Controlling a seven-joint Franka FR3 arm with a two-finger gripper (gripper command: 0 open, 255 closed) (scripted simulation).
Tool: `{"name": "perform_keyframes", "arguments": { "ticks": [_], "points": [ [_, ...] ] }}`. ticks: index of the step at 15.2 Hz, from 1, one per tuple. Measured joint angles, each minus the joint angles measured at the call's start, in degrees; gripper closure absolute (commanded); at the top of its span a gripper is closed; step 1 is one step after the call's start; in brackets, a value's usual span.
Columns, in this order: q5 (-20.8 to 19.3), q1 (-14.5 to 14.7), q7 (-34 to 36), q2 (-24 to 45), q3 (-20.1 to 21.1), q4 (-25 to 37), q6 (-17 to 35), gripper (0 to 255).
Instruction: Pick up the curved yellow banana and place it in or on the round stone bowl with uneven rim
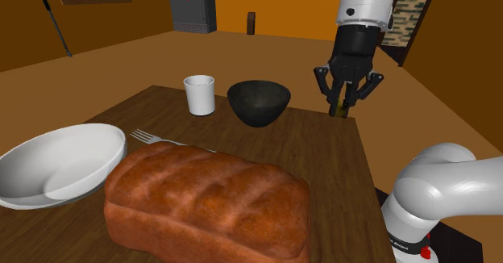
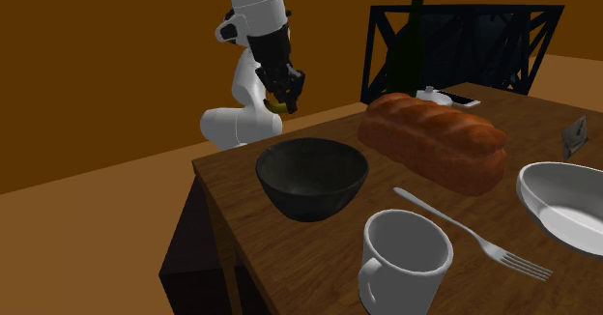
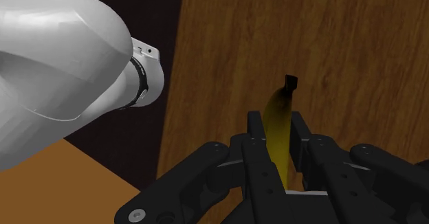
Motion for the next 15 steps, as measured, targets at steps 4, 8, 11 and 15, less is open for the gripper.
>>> {"name": "perform_keyframes", "arguments": {
  "ticks": [4, 8, 11, 15],
  "points": [
    [-0.2, -0.1, 0.9, 1.7, -0.4, 4.0, -2.2, 255],
    [-0.5, -0.2, 1.6, 3.3, -1.0, 7.9, -4.5, 255],
    [-0.7, -0.2, 2.4, 4.5, -1.3, 11.2, -6.4, 255],
    [-0.6, -0.8, 3.0, 9.3, 0.0, 15.0, -5.0, 255]
  ]
}}
